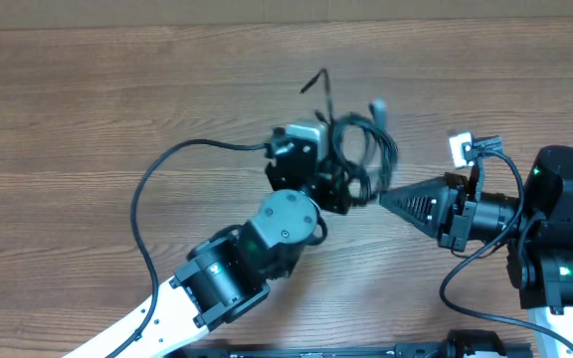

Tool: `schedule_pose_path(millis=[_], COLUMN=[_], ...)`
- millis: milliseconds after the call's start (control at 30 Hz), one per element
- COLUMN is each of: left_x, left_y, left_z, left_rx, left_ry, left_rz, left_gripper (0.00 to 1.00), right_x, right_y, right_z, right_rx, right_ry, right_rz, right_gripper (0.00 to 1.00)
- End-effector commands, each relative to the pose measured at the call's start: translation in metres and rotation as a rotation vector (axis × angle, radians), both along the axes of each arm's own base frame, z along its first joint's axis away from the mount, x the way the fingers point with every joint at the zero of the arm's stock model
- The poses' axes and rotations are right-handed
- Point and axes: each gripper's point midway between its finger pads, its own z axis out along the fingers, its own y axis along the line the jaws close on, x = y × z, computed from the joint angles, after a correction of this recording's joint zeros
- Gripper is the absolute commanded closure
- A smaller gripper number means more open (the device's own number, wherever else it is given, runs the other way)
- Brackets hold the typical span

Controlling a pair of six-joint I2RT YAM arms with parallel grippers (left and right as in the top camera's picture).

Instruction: Untangle cables

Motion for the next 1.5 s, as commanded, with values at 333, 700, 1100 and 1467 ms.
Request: schedule_pose_path(millis=[333, 700, 1100, 1467], left_x=[0.016, 0.011, -0.014, -0.014], left_y=[0.038, 0.019, -0.025, -0.025], left_z=[0.015, 0.017, 0.012, 0.008], left_rx=[-0.076, -0.090, 0.035, 0.046], left_ry=[-0.021, -0.015, -0.050, -0.040], left_rz=[0.206, 0.092, -0.220, -0.224], left_gripper=[0.96, 0.96, 0.96, 0.96], right_x=[-0.013, -0.013, 0.016, 0.016], right_y=[0.003, 0.003, -0.005, -0.005], right_z=[0.012, 0.012, 0.004, 0.005], right_rx=[0.018, 0.013, -0.071, -0.070], right_ry=[-0.059, -0.074, -0.116, -0.123], right_rz=[0.060, 0.057, -0.099, -0.099], right_gripper=[0.96, 0.89, 0.32, 0.96])
